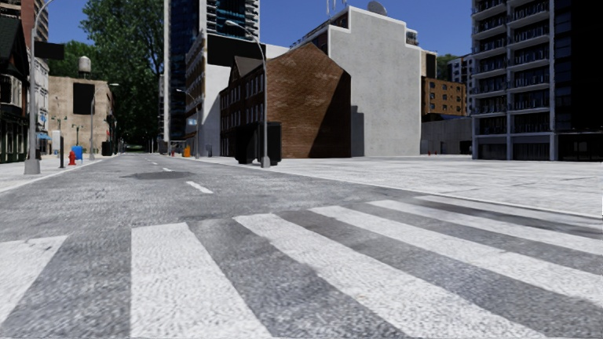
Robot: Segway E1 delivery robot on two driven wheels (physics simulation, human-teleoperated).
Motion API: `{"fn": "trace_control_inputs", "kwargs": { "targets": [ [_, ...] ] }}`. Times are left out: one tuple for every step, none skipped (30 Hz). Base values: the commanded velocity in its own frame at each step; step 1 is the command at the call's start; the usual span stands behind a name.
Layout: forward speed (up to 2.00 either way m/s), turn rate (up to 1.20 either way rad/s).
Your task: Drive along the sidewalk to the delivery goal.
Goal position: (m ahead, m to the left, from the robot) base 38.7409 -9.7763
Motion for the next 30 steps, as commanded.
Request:
{"fn": "trace_control_inputs", "kwargs": {
  "targets": [
    [1.04, -0.43],
    [1.04, -0.45],
    [1.04, -0.45],
    [1.04, -0.45],
    [1.04, -0.45],
    [1.04, -0.45],
    [1.05, -0.45],
    [1.05, -0.45],
    [1.05, -0.45],
    [1.05, -0.45],
    [1.05, -0.45],
    [1.05, -0.45],
    [1.05, -0.45],
    [1.05, -0.45],
    [1.05, -0.45],
    [1.05, -0.45],
    [1.05, -0.45],
    [1.05, -0.45],
    [1.05, -0.45],
    [1.05, -0.45],
    [1.05, -0.45],
    [1.08, -0.45],
    [1.11, -0.45],
    [1.18, -0.45],
    [1.18, -0.45],
    [1.26, -0.45],
    [1.34, -0.45],
    [1.4, -0.45],
    [1.43, -0.45],
    [1.43, -0.45]
  ]
}}
